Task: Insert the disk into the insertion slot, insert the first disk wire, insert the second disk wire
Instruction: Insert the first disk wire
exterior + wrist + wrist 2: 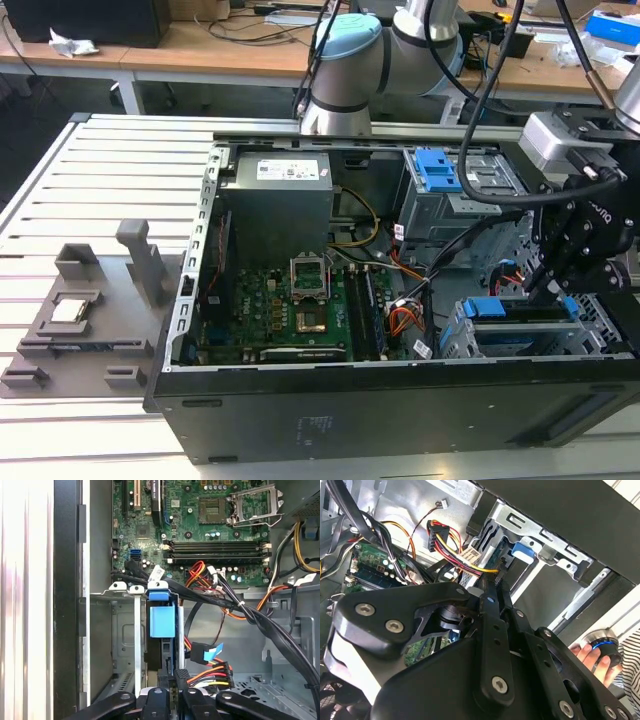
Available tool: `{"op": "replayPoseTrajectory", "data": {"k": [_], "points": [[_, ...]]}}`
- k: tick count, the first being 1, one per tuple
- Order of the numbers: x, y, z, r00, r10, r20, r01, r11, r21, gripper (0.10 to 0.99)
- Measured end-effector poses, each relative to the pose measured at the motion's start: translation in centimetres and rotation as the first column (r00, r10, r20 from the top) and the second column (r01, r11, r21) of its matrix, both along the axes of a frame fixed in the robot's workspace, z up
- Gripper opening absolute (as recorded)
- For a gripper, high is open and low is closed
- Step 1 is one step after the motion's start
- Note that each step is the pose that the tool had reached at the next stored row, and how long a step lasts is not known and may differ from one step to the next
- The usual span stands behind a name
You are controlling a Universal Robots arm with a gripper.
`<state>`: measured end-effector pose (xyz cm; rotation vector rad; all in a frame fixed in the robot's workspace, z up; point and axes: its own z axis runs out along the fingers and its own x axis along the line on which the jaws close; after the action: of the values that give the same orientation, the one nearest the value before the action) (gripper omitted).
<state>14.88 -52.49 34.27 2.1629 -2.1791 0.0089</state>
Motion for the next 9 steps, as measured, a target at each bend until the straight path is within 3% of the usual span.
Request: {"op": "replayPoseTrajectory", "data": {"k": [9], "points": [[0.18,0.00,-0.21,1.0000,0.000,0.0000,0.000,1.0000,0.002,0.165]]}}
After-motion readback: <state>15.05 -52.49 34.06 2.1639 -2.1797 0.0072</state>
